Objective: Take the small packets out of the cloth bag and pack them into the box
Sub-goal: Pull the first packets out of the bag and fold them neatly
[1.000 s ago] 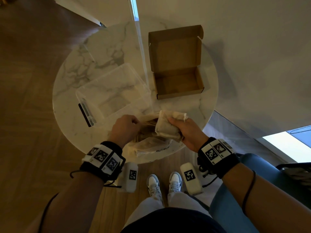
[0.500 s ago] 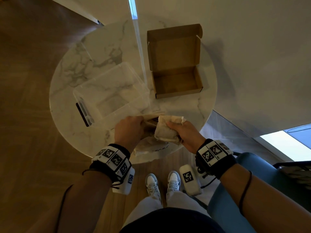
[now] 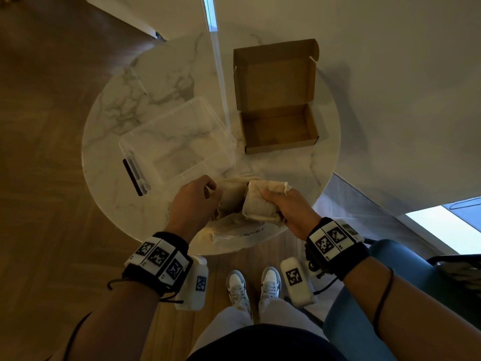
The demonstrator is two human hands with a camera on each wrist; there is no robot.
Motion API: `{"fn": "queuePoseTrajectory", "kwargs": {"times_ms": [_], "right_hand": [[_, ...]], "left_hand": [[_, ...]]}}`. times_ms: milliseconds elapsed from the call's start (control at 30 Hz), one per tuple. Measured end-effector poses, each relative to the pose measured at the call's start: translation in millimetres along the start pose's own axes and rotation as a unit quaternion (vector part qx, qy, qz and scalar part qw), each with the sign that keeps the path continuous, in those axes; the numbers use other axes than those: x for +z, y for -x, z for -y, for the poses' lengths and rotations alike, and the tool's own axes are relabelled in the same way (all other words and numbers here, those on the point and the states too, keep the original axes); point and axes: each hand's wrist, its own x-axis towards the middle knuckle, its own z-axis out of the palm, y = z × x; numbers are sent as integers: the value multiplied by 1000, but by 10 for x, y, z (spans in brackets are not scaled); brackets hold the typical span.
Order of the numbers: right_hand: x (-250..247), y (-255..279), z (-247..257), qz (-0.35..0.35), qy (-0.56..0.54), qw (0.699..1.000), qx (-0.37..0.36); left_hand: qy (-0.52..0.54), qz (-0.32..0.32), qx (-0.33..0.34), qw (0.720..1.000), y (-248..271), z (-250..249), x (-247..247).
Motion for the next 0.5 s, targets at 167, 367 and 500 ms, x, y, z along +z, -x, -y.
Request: {"fn": "queuePoseTrajectory", "kwargs": {"times_ms": [167, 367, 500], "right_hand": [[-10, 18, 8, 15, -1, 1000, -8], [-9, 25, -10, 3, 33, 999, -9], [-13, 51, -22, -8, 48, 999, -18]], "left_hand": [[-11, -27, 47, 998, 10, -73, 16], [-88, -56, 169, 980, -63, -208, 73], [-43, -93, 232, 967, -12, -274, -54]]}}
